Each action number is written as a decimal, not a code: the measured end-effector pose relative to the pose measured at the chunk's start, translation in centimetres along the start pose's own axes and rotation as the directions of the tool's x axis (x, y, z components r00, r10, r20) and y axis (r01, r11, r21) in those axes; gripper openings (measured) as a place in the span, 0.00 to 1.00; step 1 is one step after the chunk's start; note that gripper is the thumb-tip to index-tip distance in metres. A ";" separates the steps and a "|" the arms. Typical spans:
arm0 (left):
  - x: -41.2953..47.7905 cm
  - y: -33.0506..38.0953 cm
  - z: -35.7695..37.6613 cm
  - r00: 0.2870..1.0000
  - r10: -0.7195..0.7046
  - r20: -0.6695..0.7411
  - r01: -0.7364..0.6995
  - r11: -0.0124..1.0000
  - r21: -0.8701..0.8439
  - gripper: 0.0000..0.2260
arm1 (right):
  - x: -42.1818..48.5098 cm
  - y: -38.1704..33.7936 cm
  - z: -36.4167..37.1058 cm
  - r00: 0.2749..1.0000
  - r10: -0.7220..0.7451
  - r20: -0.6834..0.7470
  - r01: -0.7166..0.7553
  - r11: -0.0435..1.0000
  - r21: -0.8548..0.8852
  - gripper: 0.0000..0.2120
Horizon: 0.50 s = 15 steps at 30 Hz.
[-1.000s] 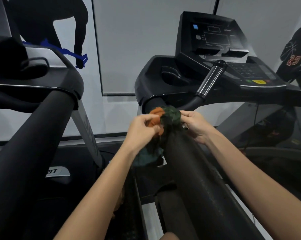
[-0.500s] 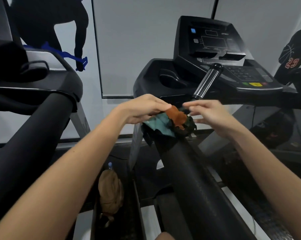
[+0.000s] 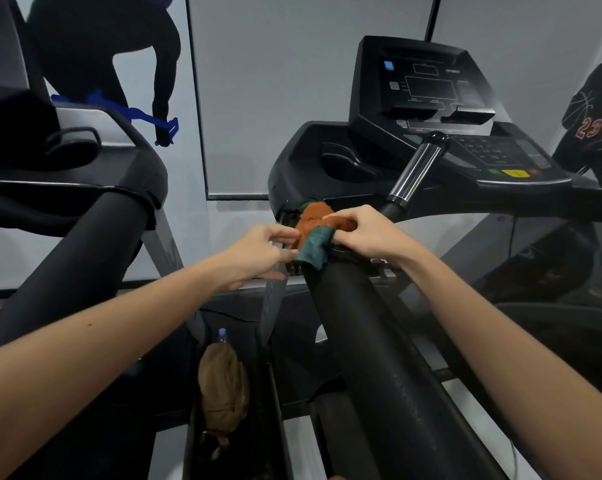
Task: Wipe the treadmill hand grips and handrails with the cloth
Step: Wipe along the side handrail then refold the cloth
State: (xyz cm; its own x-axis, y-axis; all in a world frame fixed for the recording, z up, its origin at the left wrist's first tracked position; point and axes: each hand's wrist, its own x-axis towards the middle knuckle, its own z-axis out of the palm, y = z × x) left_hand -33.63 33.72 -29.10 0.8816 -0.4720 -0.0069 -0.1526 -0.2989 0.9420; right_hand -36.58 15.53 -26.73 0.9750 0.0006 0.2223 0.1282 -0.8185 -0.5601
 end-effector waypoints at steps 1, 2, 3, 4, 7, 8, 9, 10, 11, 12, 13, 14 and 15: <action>-0.2 -0.2 0.1 1.000 -0.002 -0.007 0.002 1.000 -0.012 0.19 | -0.5 0.2 -0.1 0.999 -0.015 -0.037 0.015 1.000 -0.008 0.11; -0.3 -0.3 0.2 1.000 -0.013 -0.009 0.012 1.000 -0.018 0.20 | -1.1 0.4 -0.3 0.997 -0.040 -0.073 0.039 0.999 -0.009 0.10; -0.5 -0.3 0.4 1.000 -0.026 -0.007 0.025 1.000 -0.018 0.21 | -1.8 0.6 -0.4 0.993 -0.059 -0.101 0.059 0.998 -0.009 0.11; -0.6 -0.2 0.5 0.999 -0.037 0.003 0.037 0.999 -0.020 0.22 | -2.6 0.9 -0.6 0.991 -0.076 -0.111 0.077 0.997 0.010 0.12; -0.7 0.2 1.3 0.998 -0.044 0.055 0.044 0.999 -0.010 0.24 | -4.9 1.5 -1.5 0.998 -0.050 -0.027 0.054 0.982 0.182 0.20; -0.7 0.4 1.6 0.998 -0.040 0.058 0.041 0.999 -0.013 0.24 | -5.1 1.7 -1.5 0.999 -0.041 0.001 0.040 0.974 0.221 0.22; -0.6 0.5 1.8 0.998 -0.036 0.049 0.037 0.999 -0.022 0.24 | -4.9 1.9 -1.4 0.999 -0.038 0.014 0.034 0.971 0.238 0.23; -0.4 0.6 1.8 0.999 -0.034 0.037 0.036 0.999 -0.036 0.23 | -4.4 1.9 -1.2 0.999 -0.036 0.017 0.031 0.969 0.244 0.22; -0.3 0.6 1.8 0.999 -0.040 0.029 0.041 0.998 -0.051 0.23 | -3.8 1.9 -0.9 0.999 -0.036 0.015 0.031 0.967 0.253 0.21; -0.2 0.5 1.8 0.999 -0.043 0.020 0.045 0.997 -0.070 0.23 | -2.9 1.7 -0.6 0.999 -0.038 0.008 0.034 0.961 0.274 0.20; 0.0 0.4 1.7 0.999 -0.044 0.011 0.045 0.994 -0.095 0.23 | -2.0 1.3 -0.3 0.999 -0.041 0.003 0.038 0.952 0.305 0.19; 0.1 0.1 1.7 0.999 -0.047 0.001 0.046 0.990 -0.130 0.23 | -1.0 1.0 0.0 0.999 -0.041 0.004 0.038 0.943 0.331 0.17; 0.2 -0.1 1.7 0.999 -0.052 -0.013 0.049 0.984 -0.171 0.23 | 0.0 0.7 0.3 0.999 -0.046 0.010 0.040 0.939 0.340 0.14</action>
State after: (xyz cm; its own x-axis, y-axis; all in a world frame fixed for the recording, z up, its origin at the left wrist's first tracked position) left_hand -34.22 32.24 -29.72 0.8941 -0.4449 -0.0512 -0.0309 -0.1755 0.9840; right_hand -36.41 15.17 -27.33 0.9698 0.0437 0.2399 0.2210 -0.5732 -0.7890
